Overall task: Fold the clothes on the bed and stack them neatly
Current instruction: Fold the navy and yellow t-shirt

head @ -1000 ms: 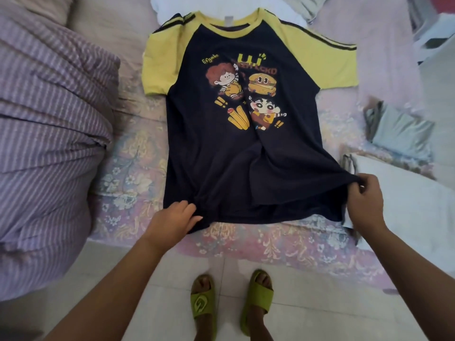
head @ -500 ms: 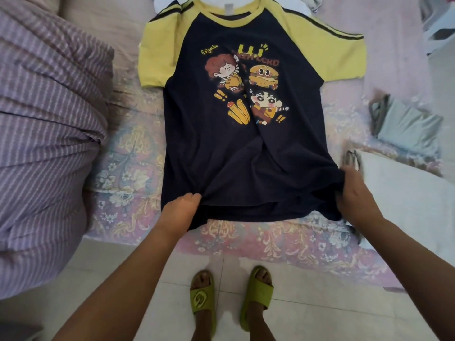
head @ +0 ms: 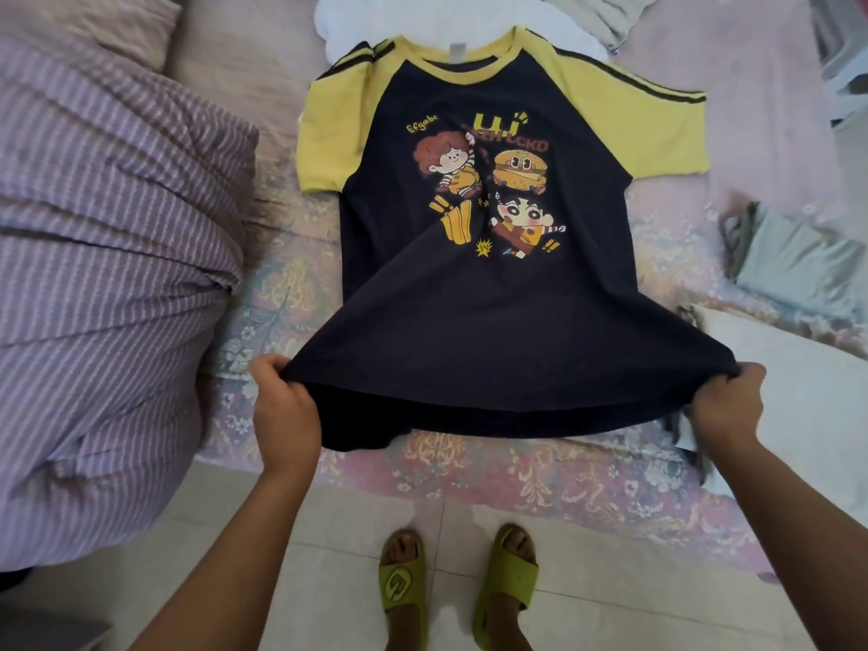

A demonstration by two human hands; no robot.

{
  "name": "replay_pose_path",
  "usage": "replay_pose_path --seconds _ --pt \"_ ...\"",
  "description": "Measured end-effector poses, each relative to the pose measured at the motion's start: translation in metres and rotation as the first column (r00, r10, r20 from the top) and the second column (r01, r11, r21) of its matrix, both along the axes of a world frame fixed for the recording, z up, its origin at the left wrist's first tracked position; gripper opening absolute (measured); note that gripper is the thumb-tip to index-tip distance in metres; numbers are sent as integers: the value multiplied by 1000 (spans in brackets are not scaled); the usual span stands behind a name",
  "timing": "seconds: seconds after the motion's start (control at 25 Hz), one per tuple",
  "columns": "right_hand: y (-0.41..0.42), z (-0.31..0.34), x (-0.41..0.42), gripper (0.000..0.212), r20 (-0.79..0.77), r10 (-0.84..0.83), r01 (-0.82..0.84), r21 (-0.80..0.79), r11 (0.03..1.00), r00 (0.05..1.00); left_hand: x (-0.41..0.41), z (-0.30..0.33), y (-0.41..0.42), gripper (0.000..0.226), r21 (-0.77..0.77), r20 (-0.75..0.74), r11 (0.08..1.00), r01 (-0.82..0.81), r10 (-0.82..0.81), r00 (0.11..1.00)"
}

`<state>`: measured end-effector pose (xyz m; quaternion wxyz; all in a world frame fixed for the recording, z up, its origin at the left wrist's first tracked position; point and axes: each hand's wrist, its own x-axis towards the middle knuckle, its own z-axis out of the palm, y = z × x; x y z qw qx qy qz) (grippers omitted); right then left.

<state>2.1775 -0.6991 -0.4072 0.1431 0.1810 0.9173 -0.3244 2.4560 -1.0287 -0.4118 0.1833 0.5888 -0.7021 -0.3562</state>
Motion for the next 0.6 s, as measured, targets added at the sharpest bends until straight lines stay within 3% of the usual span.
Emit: replay_pose_path --seconds 0.08,0.2,0.32,0.44,0.52,0.6 --pt "-3 -4 1 28 7 -36 36 -42 998 999 3 -11 6 31 85 21 996 33 -35 999" --pt "-2 -5 6 22 25 61 -59 -89 994 998 7 -24 15 41 256 52 920 297 -320 946" --pt "11 -3 10 39 100 265 -265 -17 964 959 19 -31 11 50 201 216 847 491 -528 821" --pt "24 2 10 28 161 485 -511 232 828 859 32 -22 0 39 84 223 946 314 -325 919" --pt "28 7 12 30 121 475 -488 291 823 872 34 -14 -4 39 91 184 991 102 -118 976" --pt "29 8 16 43 71 371 -377 237 896 926 31 -5 -3 37 166 103 986 -7 -11 995"
